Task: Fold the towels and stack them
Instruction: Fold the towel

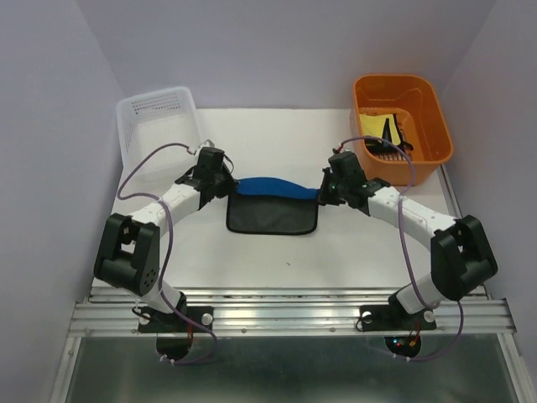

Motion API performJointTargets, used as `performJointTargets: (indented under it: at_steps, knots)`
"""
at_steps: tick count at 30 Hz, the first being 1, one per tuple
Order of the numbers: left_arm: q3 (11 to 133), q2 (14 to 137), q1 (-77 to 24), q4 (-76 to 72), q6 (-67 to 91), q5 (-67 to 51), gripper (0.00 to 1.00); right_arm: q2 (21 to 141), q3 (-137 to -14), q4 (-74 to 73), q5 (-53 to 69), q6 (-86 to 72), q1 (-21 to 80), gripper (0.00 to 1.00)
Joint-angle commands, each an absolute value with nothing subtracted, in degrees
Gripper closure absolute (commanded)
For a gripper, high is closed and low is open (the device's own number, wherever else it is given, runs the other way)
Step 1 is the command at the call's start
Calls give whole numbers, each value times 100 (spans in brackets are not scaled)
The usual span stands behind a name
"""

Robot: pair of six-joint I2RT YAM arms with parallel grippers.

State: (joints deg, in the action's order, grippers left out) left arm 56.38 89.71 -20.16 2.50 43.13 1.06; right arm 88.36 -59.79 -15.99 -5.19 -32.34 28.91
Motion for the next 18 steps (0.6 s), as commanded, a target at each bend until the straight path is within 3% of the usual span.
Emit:
performJointTargets:
  at_steps: [1,18]
  knots:
    - [5108,8386,-2030,360,4183,-308,100,8060,-5371,-1529,-149,-3331,2927,99]
    - [4359,7866,-2039,940,4025,-53,100,7734,-4202,-1363,448,-3577,3094,99]
